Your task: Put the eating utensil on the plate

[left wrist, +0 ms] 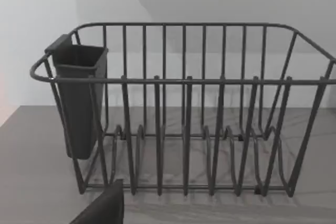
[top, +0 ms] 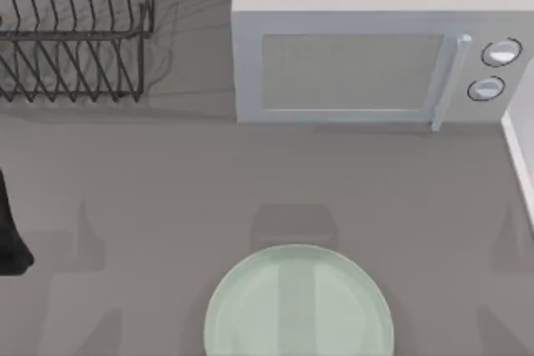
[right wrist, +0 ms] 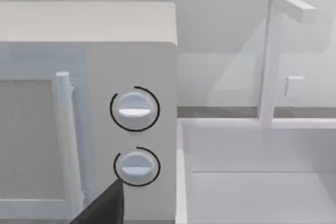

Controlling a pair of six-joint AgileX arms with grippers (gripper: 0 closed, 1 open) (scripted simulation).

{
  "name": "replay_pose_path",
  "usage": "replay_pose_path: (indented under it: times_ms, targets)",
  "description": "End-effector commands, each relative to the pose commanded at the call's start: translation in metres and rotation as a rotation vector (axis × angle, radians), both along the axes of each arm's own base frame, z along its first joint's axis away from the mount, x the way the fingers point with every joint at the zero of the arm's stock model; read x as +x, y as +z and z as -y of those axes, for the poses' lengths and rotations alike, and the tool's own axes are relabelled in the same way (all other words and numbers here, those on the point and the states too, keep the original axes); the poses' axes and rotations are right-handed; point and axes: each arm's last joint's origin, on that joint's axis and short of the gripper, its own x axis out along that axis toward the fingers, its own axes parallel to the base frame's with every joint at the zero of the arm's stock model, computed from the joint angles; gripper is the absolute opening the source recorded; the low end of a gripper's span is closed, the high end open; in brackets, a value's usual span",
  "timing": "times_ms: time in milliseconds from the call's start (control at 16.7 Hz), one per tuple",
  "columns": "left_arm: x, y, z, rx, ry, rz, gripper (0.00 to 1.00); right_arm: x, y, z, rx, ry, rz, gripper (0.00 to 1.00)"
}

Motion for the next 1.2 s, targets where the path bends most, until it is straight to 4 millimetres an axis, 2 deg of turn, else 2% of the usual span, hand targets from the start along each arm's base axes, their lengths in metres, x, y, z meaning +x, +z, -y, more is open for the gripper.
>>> replay_pose_path:
  times_ms: [240,420,660,960,1200]
  targets:
    - [0.0,0.0,0.0,0.0,0.0,0.0,1.0,0.0,0.004,0.001,-0.034,-0.01,-0.038,1.0]
    - [0.0,0.0,0.0,0.0,0.0,0.0,1.0,0.004,0.016,0.004,-0.153,-0.024,-0.192,1.0]
    - [0.0,0.0,0.0,0.0,0.0,0.0,1.0,0.019,0.028,0.012,-0.367,0.028,-0.581,1.0]
    - [0.0,0.0,0.0,0.0,0.0,0.0,1.0,0.052,0.029,0.027,-0.552,0.268,-1.126,1.0]
    - [0.0,0.0,0.0,0.0,0.0,0.0,1.0,0.076,0.031,0.04,-0.606,0.491,-1.378,1.0]
